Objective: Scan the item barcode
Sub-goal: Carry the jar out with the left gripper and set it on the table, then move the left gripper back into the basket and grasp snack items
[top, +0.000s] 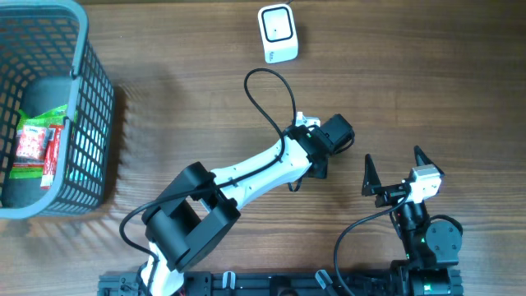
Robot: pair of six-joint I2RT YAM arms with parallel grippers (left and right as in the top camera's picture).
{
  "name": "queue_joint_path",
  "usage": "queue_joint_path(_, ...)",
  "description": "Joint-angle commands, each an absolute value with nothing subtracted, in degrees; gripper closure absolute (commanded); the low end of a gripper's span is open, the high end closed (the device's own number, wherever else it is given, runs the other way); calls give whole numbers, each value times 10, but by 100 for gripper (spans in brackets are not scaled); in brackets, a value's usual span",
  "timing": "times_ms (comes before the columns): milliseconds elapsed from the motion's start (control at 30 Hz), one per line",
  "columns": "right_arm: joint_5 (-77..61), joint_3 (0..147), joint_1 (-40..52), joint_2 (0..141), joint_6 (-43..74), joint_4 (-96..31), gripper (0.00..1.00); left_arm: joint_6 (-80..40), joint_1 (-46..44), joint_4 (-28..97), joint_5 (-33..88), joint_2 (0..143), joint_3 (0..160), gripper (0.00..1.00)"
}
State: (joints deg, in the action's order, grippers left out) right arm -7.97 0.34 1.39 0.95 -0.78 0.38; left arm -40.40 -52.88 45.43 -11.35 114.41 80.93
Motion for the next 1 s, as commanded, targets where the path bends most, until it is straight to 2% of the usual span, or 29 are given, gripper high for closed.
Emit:
queue_joint_path(0, -89, 3, 11, 8, -14, 6, 0, -408, -530, 455, -105, 1131, 807, 16)
queue_joint_path(100, -89, 3, 11, 8, -14, 6, 0, -394, -515, 454, -106, 1119, 820, 12)
queue_joint_path(267, -89, 3, 11, 8, -14, 6, 0, -314, -464, 458, -139, 1067, 879, 12)
queue_joint_path(433, -89, 3, 11, 8, -14, 6, 0, -224, -372, 499, -170, 991, 963, 15)
queue_joint_path(567, -89, 3, 11, 8, -14, 6, 1, -134, -236, 526, -213, 901, 1008, 14)
queue_joint_path(700, -89, 3, 11, 8, -14, 6, 1, -106, -81, 522, -216, 835, 1008, 11)
queue_joint_path(867, -89, 3, 11, 8, -14, 6, 0, -61, 128, 524, -208, 826, 1008, 1)
queue_joint_path(967, -89, 3, 11, 8, -14, 6, 0, -18, 211, 531, -204, 849, 1004, 0)
